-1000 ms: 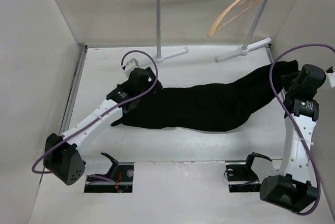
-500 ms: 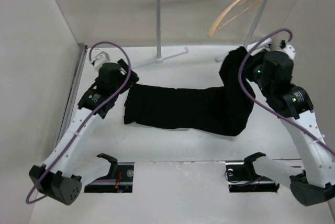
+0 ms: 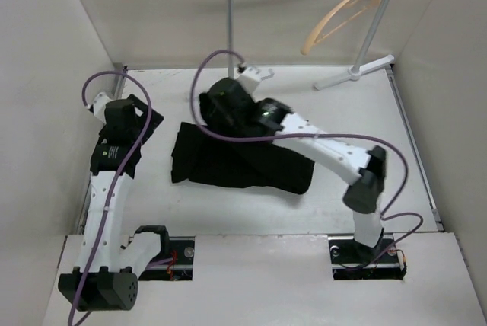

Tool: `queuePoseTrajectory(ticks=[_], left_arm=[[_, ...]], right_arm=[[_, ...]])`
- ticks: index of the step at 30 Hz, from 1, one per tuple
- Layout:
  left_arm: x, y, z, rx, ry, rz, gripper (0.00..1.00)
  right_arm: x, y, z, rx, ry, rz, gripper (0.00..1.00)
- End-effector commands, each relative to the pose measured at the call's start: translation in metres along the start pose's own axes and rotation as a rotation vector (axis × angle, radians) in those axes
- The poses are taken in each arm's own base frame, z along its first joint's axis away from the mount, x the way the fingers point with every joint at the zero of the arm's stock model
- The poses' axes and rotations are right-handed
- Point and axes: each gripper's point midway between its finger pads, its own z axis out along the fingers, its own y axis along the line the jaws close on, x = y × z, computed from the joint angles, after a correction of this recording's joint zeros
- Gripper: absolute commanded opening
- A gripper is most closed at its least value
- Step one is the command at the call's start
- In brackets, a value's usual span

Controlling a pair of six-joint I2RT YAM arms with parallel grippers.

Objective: Place the trousers on the hanger
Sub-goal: Fold the trousers at the center of the board.

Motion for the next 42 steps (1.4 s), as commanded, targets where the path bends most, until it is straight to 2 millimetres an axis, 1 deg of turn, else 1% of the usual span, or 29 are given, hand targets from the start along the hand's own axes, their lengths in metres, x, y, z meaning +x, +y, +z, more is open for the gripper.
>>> queuePoseTrajectory(ticks=[1,2,3,4,5,6,8,10,11,12,13,14,16,17,18,19,20,22,24,28,30,31,33,34,35,37,38,39,42], left_arm=[[-0.016,0.009,-0.012,-0.006,-0.054,0.001,0.8],[-0.018,0.01,-0.012,-0.011,-0.064,0.001,0.8],[-0.02,0.011,-0.011,-0.019,-0.072,0.003,0.8],[-0.022,0.012,-0.01,-0.028,-0.08,0.003,0.8],[-0.023,0.012,-0.009,-0.037,-0.086,0.003,0.81],[-0.024,0.012,-0.006,-0.042,-0.088,0.009,0.81],[-0.019,0.013,0.002,-0.05,-0.075,0.038,0.81],[-0.007,0.011,0.011,-0.045,-0.042,0.064,0.8],[0.005,0.006,0.016,-0.028,-0.006,0.092,0.79],[0.02,0.001,0.022,-0.015,0.033,0.124,0.79],[0.035,-0.003,0.027,-0.008,0.072,0.162,0.78],[0.05,-0.006,0.032,-0.003,0.108,0.205,0.78],[0.08,-0.014,0.039,0.018,0.172,0.288,0.77],[0.092,-0.015,0.043,0.019,0.198,0.326,0.76],[0.104,-0.017,0.046,0.022,0.224,0.363,0.75],[0.114,-0.017,0.048,0.021,0.246,0.402,0.73],[0.12,-0.015,0.051,0.014,0.261,0.433,0.73],[0.134,-0.01,0.058,-0.004,0.302,0.486,0.73],[0.146,-0.006,0.067,-0.023,0.341,0.538,0.74],[0.153,-0.009,0.081,-0.037,0.351,0.585,0.73],[0.158,-0.009,0.086,-0.046,0.37,0.601,0.71],[0.164,-0.006,0.09,-0.06,0.397,0.614,0.69],[0.179,0.0,0.097,-0.075,0.449,0.658,0.63],[0.185,0.0,0.099,-0.074,0.465,0.665,0.58],[0.189,-0.001,0.1,-0.063,0.475,0.663,0.49],[0.188,-0.003,0.104,-0.059,0.475,0.639,0.25],[0.187,-0.003,0.106,-0.063,0.465,0.625,0.18],[0.183,-0.002,0.109,-0.075,0.452,0.608,0.14],[0.167,0.001,0.119,-0.117,0.392,0.547,0.09]], right_arm=[[0.049,0.064,-0.007,-0.153,0.114,0.052,0.49],[0.069,0.076,-0.009,-0.182,0.161,0.034,0.57],[0.082,0.084,-0.012,-0.209,0.195,0.006,0.66],[0.09,0.087,-0.015,-0.221,0.216,-0.029,0.74],[0.091,0.086,-0.018,-0.224,0.224,-0.044,0.8],[0.09,0.081,-0.022,-0.221,0.232,-0.053,0.86],[0.056,0.06,-0.024,-0.203,0.195,-0.037,0.89],[0.024,0.03,-0.029,-0.198,0.138,-0.031,0.86],[0.012,0.013,-0.031,-0.198,0.115,-0.037,0.82],[0.006,-0.002,-0.033,-0.194,0.107,-0.041,0.78],[0.002,-0.024,-0.034,-0.181,0.105,-0.049,0.7],[0.001,-0.05,-0.037,-0.166,0.113,-0.058,0.53],[0.009,-0.101,-0.036,-0.103,0.141,-0.066,0.32],[0.015,-0.12,-0.035,-0.079,0.158,-0.07,0.27],[0.024,-0.149,-0.035,-0.038,0.186,-0.082,0.23],[0.029,-0.171,-0.036,-0.005,0.197,-0.087,0.23],[0.033,-0.185,-0.039,0.013,0.199,-0.09,0.23],[0.039,-0.215,-0.047,0.04,0.201,-0.088,0.3],[0.045,-0.236,-0.053,0.055,0.202,-0.074,0.4],[0.056,-0.266,-0.06,0.077,0.223,-0.052,0.56],[0.055,-0.286,-0.062,0.113,0.21,-0.035,0.65],[0.055,-0.294,-0.062,0.13,0.204,-0.025,0.67],[0.05,-0.309,-0.063,0.15,0.192,0.007,0.67],[0.05,-0.31,-0.064,0.142,0.199,0.015,0.62],[0.052,-0.309,-0.065,0.128,0.215,0.021,0.56],[0.057,-0.308,-0.067,0.117,0.239,0.018,0.43],[0.062,-0.309,-0.068,0.117,0.256,0.012,0.4],[0.071,-0.311,-0.069,0.124,0.287,0.003,0.41],[0.098,-0.325,-0.067,0.175,0.363,-0.008,0.52]])
